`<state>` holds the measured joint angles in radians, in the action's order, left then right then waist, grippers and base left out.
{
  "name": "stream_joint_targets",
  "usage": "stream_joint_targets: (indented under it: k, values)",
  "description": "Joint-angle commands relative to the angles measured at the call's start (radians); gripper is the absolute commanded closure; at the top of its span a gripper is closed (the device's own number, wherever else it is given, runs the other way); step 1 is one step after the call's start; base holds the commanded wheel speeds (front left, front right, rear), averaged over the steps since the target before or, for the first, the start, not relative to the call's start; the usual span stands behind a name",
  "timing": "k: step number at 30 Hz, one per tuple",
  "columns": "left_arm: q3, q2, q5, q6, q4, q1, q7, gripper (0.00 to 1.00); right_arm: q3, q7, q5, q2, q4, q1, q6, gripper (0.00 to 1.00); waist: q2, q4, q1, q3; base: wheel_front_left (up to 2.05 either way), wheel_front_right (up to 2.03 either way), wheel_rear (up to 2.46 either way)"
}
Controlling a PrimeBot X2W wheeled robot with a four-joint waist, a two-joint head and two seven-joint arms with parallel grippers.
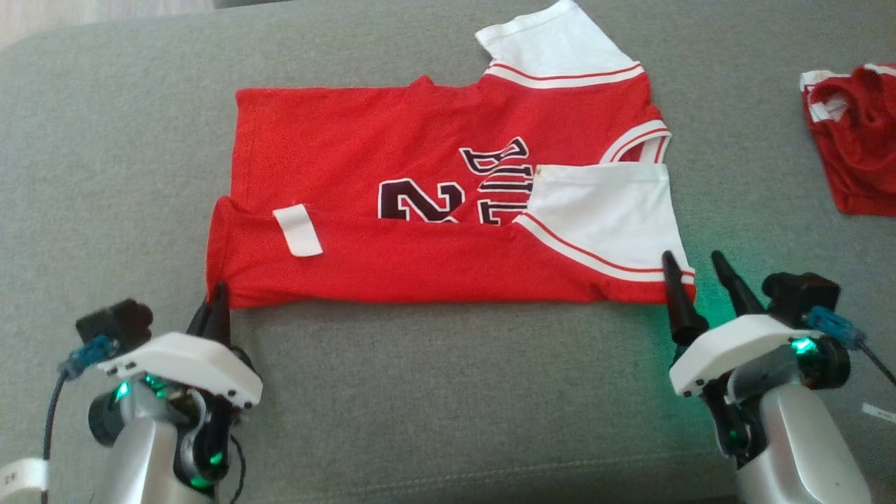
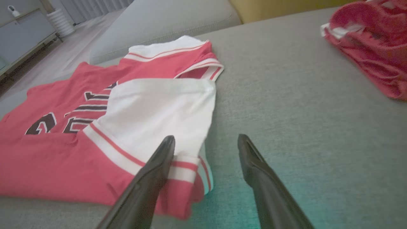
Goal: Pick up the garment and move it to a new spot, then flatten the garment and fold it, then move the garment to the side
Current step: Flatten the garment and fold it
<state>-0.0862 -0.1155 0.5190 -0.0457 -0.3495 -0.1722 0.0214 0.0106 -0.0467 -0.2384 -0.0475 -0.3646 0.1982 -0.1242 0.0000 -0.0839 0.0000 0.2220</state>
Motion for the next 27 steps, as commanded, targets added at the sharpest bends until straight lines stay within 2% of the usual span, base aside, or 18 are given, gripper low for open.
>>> stream_joint_targets:
  k: [1, 11, 12, 13, 15, 17, 18, 23, 27]
  values:
    - [0.037, -0.022, 0.001, -0.014, 0.036, 0.002, -0.006, 1.0, 0.03, -0.016, -0.005, -0.003, 0.019, 0.018, -0.007, 0.0, 0.0, 0.009, 0.0, 0.004, 0.0, 0.0, 0.0]
    - [0.046, -0.017, 0.016, -0.025, 0.03, 0.024, -0.019, 1.0, 0.049, -0.076, -0.028, -0.003, -0.062, 0.02, -0.007, 0.0, 0.0, 0.026, 0.0, 0.013, 0.0, 0.0, 0.0]
    - [0.046, -0.016, 0.017, -0.026, 0.027, 0.024, -0.02, 1.0, 0.053, -0.079, -0.031, -0.003, -0.072, 0.023, -0.007, 0.02, 0.0, 0.026, 0.0, 0.013, 0.0, 0.0, 0.0]
    - [0.046, -0.016, 0.018, -0.026, 0.024, 0.024, -0.022, 1.0, 0.056, -0.08, -0.035, -0.003, -0.082, 0.027, -0.007, 0.13, 0.0, 0.026, 0.0, 0.013, 0.0, 0.0, 0.0]
    - [0.047, -0.017, 0.018, -0.028, 0.016, 0.024, -0.027, 1.0, 0.061, -0.083, -0.038, -0.003, -0.101, 0.035, -0.007, 0.51, 0.0, 0.026, 0.0, 0.012, 0.0, 0.0, 0.0]
    - [0.047, -0.019, 0.018, -0.029, 0.011, 0.022, -0.031, 1.0, 0.062, -0.079, -0.039, -0.003, -0.117, 0.042, -0.007, 0.78, 0.0, 0.026, 0.0, 0.01, 0.0, 0.0, 0.0]
    - [0.046, -0.019, 0.018, -0.029, 0.009, 0.021, -0.034, 1.0, 0.06, -0.078, -0.038, -0.003, -0.124, 0.046, -0.007, 1.0, 0.0, 0.026, 0.0, 0.008, 0.0, 0.0, 0.0]
    - [0.036, -0.015, 0.018, -0.022, 0.019, 0.022, -0.047, 1.0, 0.017, -0.059, -0.005, -0.003, -0.127, 0.062, -0.007, 1.0, 0.0, 0.025, 0.0, -0.004, 0.0, 0.0, 0.0]
    - [0.027, -0.009, 0.019, -0.021, 0.062, 0.059, -0.058, 1.0, -0.04, -0.072, 0.053, -0.016, -0.083, 0.046, -0.007, 1.0, 0.0, 0.023, 0.0, -0.015, 0.0, 0.0, 0.0]
